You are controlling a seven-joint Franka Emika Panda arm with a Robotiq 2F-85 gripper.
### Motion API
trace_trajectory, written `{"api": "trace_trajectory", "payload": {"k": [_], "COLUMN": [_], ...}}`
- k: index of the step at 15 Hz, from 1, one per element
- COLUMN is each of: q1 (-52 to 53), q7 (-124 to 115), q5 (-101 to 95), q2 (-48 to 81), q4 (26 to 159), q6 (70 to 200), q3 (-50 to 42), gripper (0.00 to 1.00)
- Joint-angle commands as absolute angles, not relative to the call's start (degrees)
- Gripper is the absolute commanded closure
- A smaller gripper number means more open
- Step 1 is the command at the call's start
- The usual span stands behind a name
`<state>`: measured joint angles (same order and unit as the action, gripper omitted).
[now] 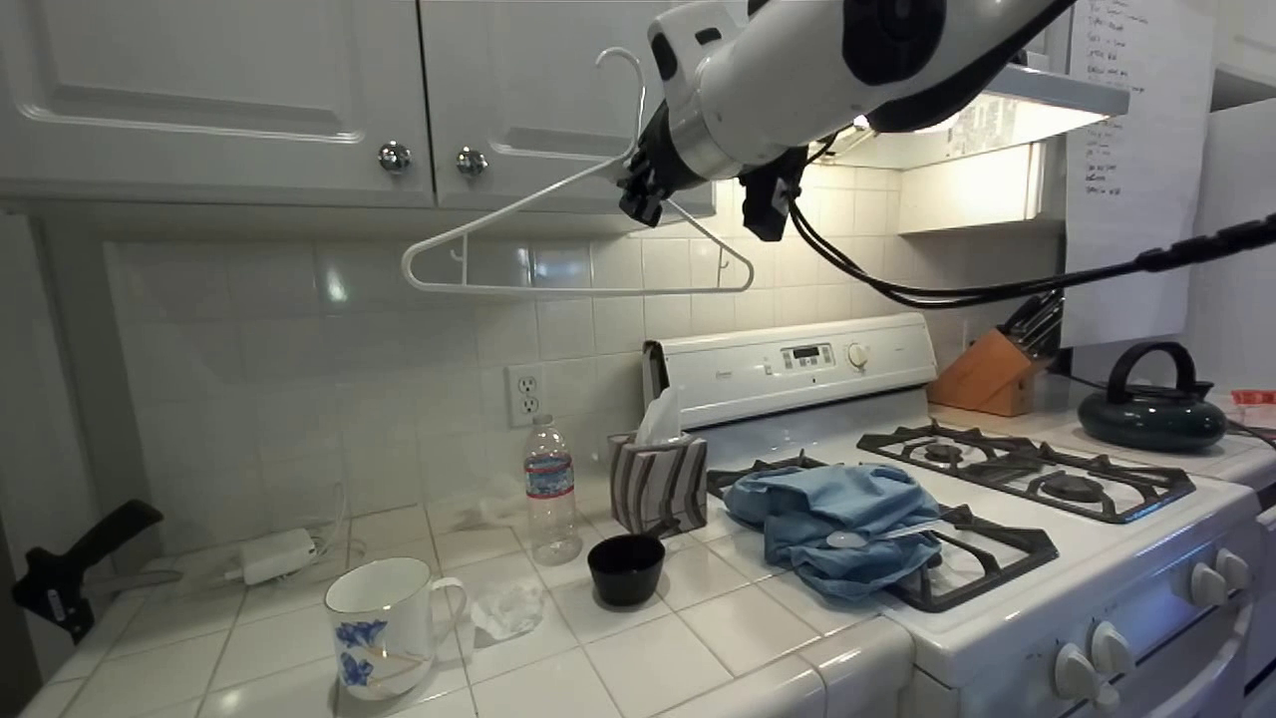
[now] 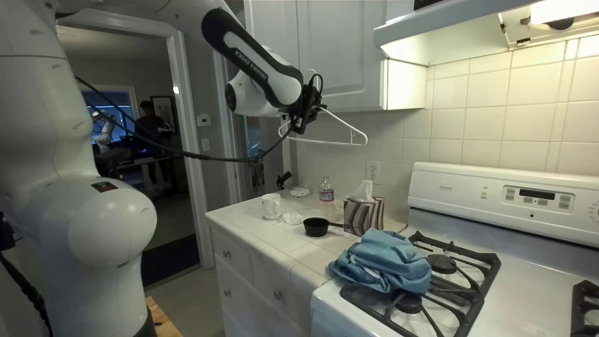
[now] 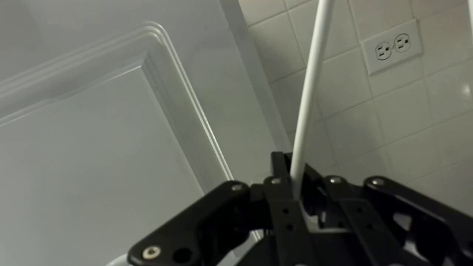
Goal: Put the hanger on the knob of the top right cabinet door
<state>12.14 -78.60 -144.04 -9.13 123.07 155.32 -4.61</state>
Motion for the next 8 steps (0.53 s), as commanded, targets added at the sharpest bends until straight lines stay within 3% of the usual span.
{"api": "trace_trajectory", "payload": {"k": [1, 8], "q1": [12.96, 11.68], "q7": [-78.79, -78.13], "q5": [-144.04, -144.04], "q2": [-1.29, 7.75], "q4": [112.53, 104.79], "q6": [162.73, 165.69], "q3": [-6.9, -6.97], "gripper": [0.98, 0.98]}}
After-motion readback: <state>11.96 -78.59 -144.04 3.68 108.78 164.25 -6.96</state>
